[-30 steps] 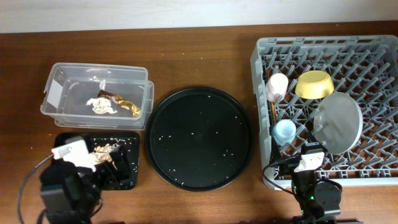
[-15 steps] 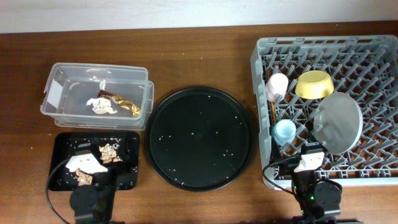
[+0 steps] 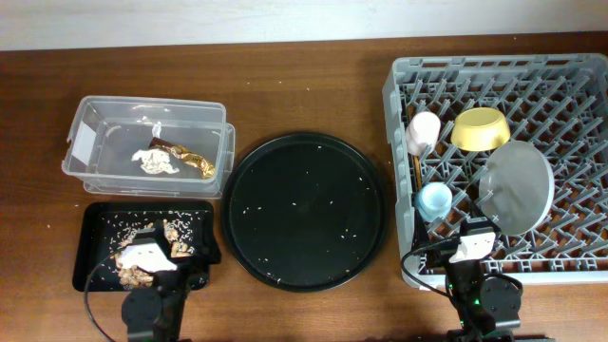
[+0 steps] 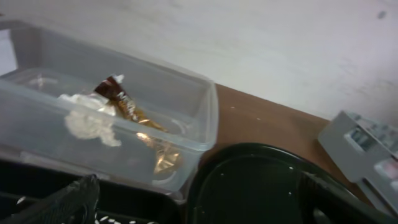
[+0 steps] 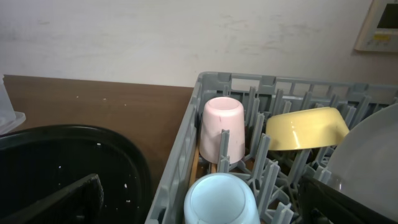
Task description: Sort waste into correct bins and load items into the dishwasher rack
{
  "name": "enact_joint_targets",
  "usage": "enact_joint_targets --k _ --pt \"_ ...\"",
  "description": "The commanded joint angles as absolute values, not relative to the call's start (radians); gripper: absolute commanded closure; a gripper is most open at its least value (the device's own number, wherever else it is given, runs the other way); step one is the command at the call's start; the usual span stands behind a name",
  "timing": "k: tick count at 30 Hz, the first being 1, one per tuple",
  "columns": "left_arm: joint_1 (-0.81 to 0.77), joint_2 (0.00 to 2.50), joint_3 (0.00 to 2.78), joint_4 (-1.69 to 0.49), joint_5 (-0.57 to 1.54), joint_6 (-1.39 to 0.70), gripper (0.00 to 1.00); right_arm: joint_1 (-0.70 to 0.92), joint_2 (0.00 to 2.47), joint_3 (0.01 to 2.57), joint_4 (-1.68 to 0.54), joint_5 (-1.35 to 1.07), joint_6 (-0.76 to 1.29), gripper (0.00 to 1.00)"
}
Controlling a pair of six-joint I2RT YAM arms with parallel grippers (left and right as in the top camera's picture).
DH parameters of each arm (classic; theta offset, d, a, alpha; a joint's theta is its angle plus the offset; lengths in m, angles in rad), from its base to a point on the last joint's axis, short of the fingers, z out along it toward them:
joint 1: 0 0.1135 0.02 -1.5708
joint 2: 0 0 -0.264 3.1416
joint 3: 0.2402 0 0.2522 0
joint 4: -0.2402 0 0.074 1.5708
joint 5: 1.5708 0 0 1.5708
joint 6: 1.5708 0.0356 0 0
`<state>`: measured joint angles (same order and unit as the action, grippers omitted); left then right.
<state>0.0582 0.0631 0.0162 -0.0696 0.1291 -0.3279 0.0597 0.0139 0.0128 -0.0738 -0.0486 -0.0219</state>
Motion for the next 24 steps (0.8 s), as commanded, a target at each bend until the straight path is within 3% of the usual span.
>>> enact_joint_targets --k 1,6,11,15,24 --pt "0.006 0.036 0.009 -0.069 0.122 -0.160 0.01 0.065 0.004 0.006 -0.075 -0.040 -0.010 0.02" --pt "-0.059 0.029 0.009 -0.075 0.080 0.058 0.01 0.065 0.004 0.006 -0.075 -0.040 -0.010 0.02" --pt "-0.076 0.029 0.009 -0.081 -0.062 0.067 0.00 0.065 0.004 0.006 -0.075 -0.040 -0.010 0.02" --pt "-0.075 0.029 0.009 -0.080 -0.075 0.156 0.01 0.065 0.004 0.006 -0.075 -0.040 -0.010 0.01" --pt "-0.029 0.019 0.009 -0.082 -0.045 0.122 0.01 0.065 0.004 0.006 -0.075 -0.040 -0.010 0.02"
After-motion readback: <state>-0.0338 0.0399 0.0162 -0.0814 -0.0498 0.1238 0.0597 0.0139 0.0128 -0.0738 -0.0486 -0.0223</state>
